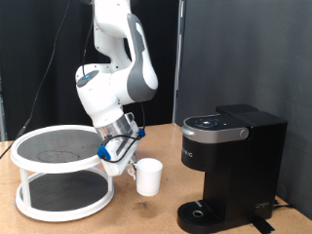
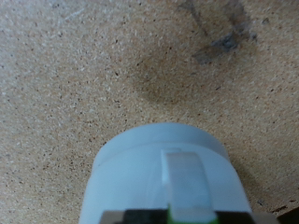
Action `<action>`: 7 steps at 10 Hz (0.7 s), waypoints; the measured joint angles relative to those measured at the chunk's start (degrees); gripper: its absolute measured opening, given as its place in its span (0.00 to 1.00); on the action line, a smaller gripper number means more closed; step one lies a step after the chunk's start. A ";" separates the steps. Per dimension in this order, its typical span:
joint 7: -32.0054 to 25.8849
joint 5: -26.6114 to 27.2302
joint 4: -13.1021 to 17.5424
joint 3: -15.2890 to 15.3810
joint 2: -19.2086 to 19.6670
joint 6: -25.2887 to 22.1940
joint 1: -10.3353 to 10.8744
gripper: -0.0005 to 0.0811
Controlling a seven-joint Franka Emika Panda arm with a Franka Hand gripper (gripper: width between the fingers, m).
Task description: Make a cup of coffee with the keurig machine
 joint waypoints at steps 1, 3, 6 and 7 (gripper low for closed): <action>-1.10 1.83 0.50 0.59 1.06 0.35 0.17 0.01; -3.87 5.94 1.33 2.18 2.88 1.39 0.64 0.01; -5.58 9.67 2.11 4.73 4.82 3.32 1.15 0.01; -5.80 10.69 2.34 5.63 5.37 4.20 1.34 0.01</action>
